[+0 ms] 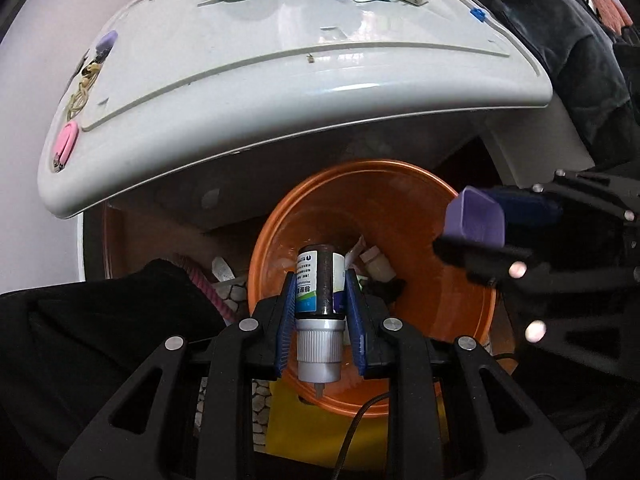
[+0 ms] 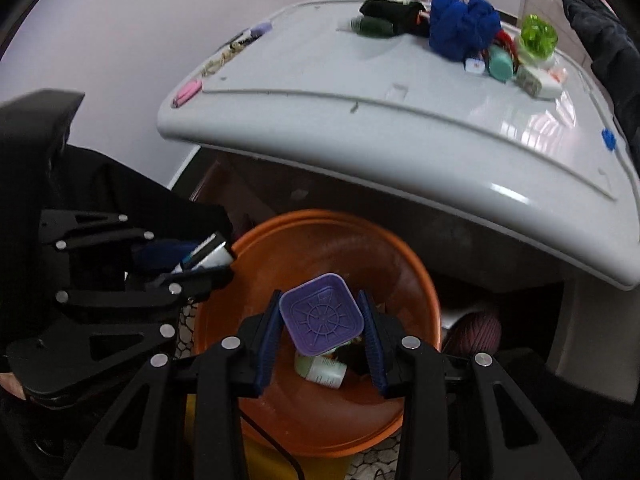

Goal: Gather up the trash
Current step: 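Carry the purple case and bottle to the orange bin and open both tools, then grasp the white plug charger with the right tool while the left grasps the blue cloth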

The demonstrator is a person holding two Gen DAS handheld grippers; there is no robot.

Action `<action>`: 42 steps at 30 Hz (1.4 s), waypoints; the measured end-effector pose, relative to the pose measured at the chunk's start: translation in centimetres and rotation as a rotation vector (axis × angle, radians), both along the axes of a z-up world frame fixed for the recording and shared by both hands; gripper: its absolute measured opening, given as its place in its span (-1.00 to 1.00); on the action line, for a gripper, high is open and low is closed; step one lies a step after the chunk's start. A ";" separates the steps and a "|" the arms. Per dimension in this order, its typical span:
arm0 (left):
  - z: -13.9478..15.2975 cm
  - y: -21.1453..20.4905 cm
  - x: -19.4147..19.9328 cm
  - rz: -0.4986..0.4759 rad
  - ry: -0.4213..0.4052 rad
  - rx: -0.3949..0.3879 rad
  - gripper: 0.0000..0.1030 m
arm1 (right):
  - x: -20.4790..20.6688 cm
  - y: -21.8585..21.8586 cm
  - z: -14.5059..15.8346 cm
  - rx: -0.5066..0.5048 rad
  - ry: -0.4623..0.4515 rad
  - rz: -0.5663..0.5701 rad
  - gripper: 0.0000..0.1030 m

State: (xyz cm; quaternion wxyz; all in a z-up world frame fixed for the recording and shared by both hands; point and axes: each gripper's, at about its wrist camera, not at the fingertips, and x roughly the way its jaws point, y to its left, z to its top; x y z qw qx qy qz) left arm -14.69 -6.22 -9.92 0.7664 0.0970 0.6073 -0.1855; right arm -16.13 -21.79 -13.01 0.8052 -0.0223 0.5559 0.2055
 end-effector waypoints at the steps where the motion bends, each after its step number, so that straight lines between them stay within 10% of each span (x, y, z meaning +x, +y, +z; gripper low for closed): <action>1: -0.1 0.0 0.0 -0.003 0.001 0.001 -0.55 | -0.1 0.0 -0.1 -0.005 -0.003 -0.004 -0.27; 6: -0.6 -0.8 -0.1 -0.012 -0.007 0.045 -0.47 | -0.1 0.0 -0.4 -0.024 0.001 -0.018 -0.06; 10: -0.8 -0.8 0.3 0.007 -0.009 0.074 0.02 | 0.1 -0.5 -0.3 -0.019 0.000 -0.028 -0.03; 24: -0.1 0.1 1.1 0.040 -0.016 0.048 0.04 | 1.5 -2.5 0.3 -0.003 0.010 -0.068 -0.03; 33: 2.7 1.1 7.9 0.135 -0.128 0.015 0.23 | 16.7 -11.2 4.2 -0.114 -0.102 -0.257 0.10; 42: 2.9 1.6 11.2 0.183 -0.133 0.001 0.26 | 26.8 -11.8 1.0 -0.264 -0.117 -0.121 0.45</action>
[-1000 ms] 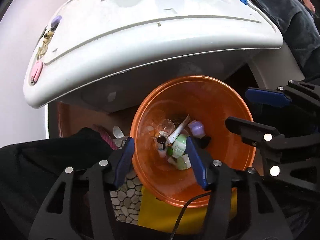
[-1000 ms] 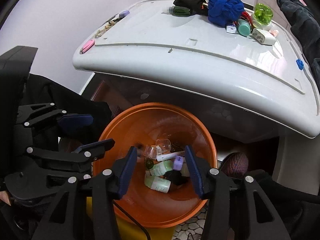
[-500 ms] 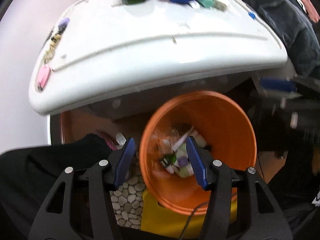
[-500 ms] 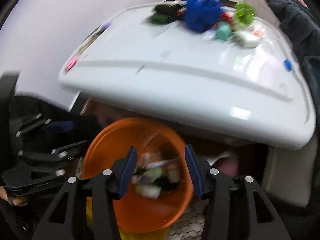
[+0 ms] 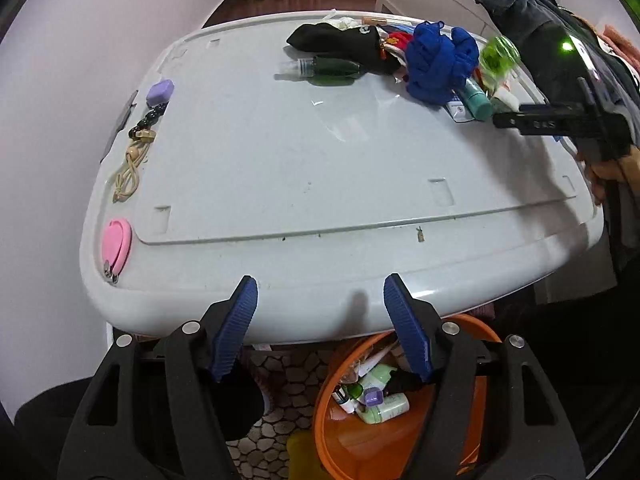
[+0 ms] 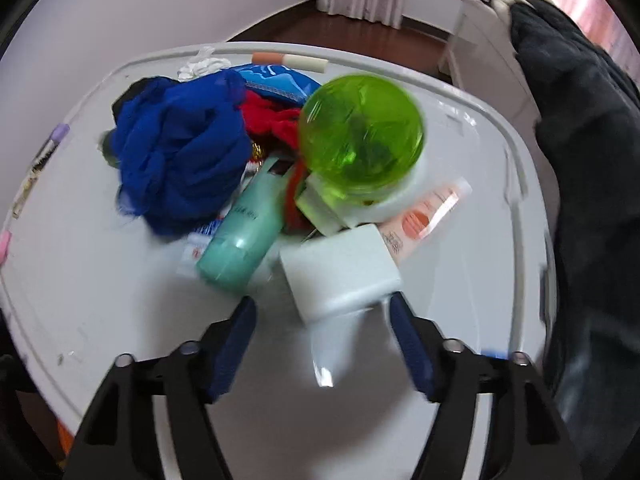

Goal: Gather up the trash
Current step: 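Grasp the white plug charger with the right tool while the left grasps the blue cloth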

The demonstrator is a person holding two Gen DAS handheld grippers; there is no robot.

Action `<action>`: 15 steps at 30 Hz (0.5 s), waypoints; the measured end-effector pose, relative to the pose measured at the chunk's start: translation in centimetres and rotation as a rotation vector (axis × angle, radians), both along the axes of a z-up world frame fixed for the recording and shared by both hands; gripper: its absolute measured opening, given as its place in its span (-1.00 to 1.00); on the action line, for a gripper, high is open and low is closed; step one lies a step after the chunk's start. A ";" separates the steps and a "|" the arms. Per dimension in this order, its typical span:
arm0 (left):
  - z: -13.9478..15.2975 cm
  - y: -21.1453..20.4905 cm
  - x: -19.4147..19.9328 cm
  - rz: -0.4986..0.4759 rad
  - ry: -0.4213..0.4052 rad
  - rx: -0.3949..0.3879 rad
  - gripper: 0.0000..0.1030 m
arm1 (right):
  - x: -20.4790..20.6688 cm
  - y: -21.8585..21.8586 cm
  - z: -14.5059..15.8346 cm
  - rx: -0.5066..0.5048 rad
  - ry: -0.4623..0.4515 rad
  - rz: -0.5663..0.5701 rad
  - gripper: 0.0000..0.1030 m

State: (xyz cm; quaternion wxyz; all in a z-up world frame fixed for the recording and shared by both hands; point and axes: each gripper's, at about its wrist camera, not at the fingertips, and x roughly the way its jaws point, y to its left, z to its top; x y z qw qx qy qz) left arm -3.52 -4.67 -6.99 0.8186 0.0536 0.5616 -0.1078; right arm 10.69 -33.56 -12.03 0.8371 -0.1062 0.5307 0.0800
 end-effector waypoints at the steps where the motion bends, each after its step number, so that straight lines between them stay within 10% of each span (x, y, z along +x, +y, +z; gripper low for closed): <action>1: -0.2 -0.2 0.1 -0.005 0.001 0.007 0.26 | 0.4 0.2 -0.2 -0.005 -0.014 0.014 0.51; 7: -0.8 -1.3 1.0 -0.031 0.009 -0.005 0.26 | 0.7 -2.0 -0.5 0.119 -0.032 -0.036 0.02; 15: 0.9 -7.3 6.7 -0.097 -0.086 -0.009 0.26 | -4.7 -3.6 2.2 0.160 -0.047 -0.097 -0.12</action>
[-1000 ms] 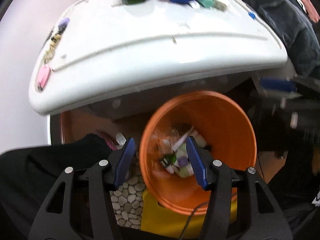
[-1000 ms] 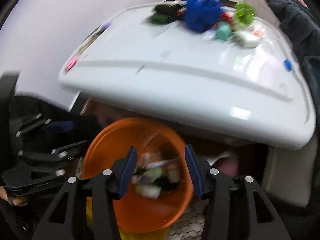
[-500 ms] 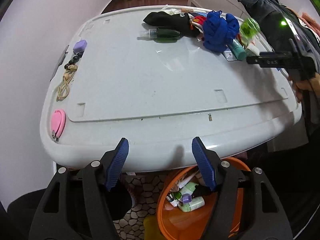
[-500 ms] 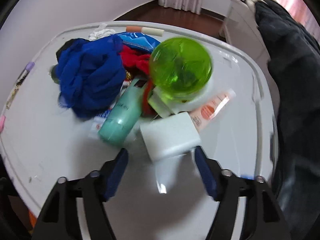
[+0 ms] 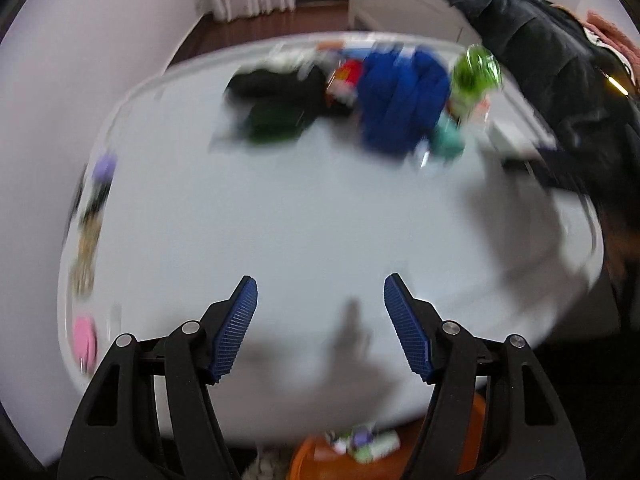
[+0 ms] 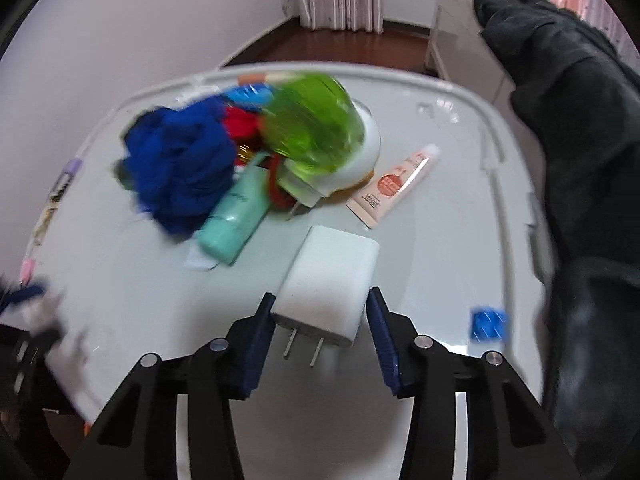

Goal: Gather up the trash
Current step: 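Grasp the white plug charger with the right tool while the left grasps the blue cloth, then carry the charger and blue cloth to the orange bin and open both tools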

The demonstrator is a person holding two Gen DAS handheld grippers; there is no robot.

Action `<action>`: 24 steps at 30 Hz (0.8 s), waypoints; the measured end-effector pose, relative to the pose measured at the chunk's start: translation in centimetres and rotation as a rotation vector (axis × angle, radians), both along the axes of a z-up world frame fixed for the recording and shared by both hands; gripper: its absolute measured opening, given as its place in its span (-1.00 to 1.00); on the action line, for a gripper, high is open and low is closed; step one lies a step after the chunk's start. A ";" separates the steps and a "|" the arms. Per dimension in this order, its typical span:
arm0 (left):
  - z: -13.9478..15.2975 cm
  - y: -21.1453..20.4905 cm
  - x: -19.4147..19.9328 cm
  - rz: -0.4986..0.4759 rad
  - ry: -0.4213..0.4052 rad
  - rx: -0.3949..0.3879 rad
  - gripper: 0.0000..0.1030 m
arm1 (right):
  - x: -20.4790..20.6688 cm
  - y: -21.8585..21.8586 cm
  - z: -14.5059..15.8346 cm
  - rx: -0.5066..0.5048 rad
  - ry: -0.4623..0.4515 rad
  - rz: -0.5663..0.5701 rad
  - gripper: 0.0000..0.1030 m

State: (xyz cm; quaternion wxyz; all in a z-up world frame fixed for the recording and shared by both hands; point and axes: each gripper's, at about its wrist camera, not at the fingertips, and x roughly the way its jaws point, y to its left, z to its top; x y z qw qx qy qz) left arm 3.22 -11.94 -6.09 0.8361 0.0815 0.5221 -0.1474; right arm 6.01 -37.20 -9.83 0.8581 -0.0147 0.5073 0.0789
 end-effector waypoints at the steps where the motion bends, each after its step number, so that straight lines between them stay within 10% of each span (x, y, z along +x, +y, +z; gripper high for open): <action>1: 0.4 -1.0 1.0 -0.004 -0.016 -0.004 0.27 | -0.9 -0.1 0.5 0.008 -0.014 -0.007 -0.13; 11: -1.9 -8.3 11.6 0.027 -0.006 -0.102 0.47 | -6.1 -1.2 2.6 0.101 -0.070 -0.026 -0.15; 13: -2.5 -8.4 12.0 0.015 -0.006 -0.137 0.12 | -6.2 -0.9 2.4 0.113 -0.056 -0.014 -0.19; 16: -1.8 -9.0 10.9 0.010 -0.060 -0.066 0.05 | -6.1 -0.2 2.3 0.101 -0.060 0.006 -0.51; 24: 2.1 -5.3 4.2 0.013 -0.084 -0.026 0.04 | -6.9 1.3 2.6 0.098 -0.067 0.036 -0.54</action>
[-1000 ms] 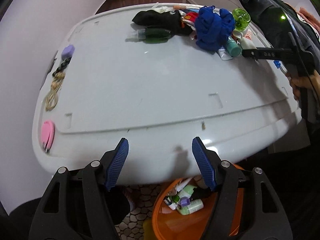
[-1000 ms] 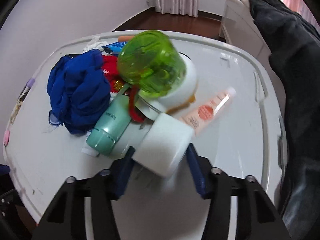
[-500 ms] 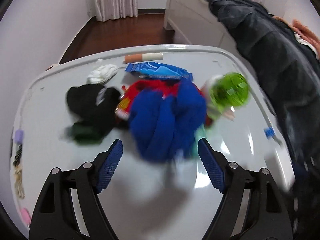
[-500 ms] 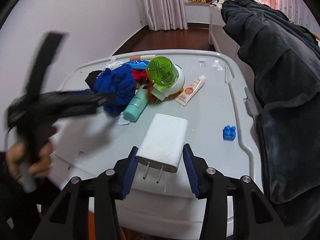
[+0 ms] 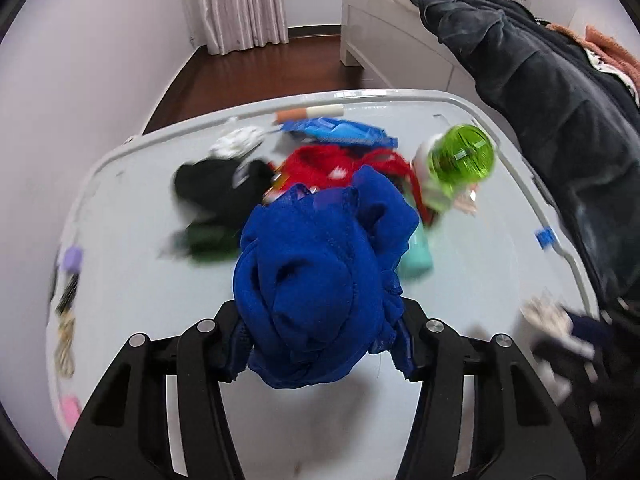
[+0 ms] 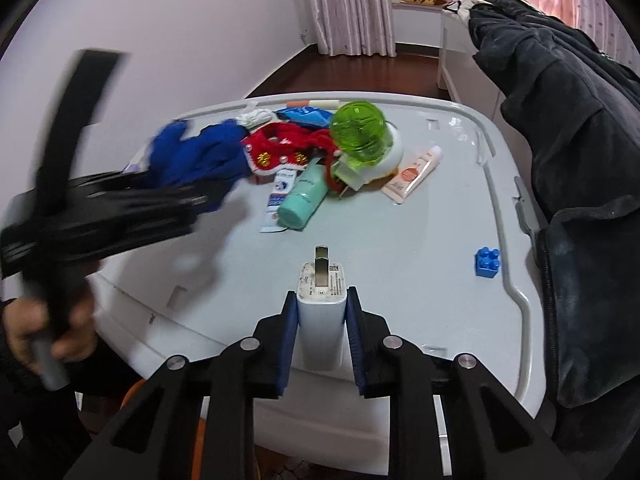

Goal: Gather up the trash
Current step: 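Carry the charger and blue cloth to the orange bin and open both tools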

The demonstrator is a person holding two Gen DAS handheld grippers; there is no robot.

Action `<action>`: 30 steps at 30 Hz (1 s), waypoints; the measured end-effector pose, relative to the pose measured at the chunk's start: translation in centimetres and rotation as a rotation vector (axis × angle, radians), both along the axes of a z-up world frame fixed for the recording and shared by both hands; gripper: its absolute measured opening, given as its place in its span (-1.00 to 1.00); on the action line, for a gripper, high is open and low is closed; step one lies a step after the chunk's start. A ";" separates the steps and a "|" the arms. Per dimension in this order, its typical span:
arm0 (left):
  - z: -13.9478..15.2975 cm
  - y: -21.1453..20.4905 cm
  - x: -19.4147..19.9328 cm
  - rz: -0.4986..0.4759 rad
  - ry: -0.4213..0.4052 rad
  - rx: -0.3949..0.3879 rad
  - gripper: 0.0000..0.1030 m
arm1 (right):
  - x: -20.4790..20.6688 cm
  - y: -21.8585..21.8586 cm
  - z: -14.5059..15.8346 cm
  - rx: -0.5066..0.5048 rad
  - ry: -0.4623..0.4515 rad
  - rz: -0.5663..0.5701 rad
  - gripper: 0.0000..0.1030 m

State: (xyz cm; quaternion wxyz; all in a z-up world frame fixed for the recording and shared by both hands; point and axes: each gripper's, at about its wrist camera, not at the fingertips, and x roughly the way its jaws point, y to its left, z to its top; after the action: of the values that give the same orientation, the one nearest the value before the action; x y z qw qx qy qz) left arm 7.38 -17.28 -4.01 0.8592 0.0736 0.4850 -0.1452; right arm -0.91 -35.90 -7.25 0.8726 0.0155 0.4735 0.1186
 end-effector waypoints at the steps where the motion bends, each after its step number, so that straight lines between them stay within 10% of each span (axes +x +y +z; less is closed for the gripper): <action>1: 0.4 0.8 -1.0 0.003 0.001 0.007 0.04 | -0.1 0.2 0.0 -0.003 -0.001 0.002 -0.54; 14: 4.1 9.0 -14.5 -0.062 0.058 0.043 0.04 | -5.6 3.9 3.0 0.070 -0.059 0.059 -0.54; 30: -5.2 11.4 -20.6 -0.117 0.395 0.063 0.33 | -14.6 10.0 -2.7 0.078 0.157 0.201 -0.30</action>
State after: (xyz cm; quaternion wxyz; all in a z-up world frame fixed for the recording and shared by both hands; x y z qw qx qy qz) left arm -13.23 -5.85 -9.25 0.7348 0.0987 0.6432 -0.1912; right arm -15.50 -25.88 -9.93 0.8154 0.0113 0.5345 0.2220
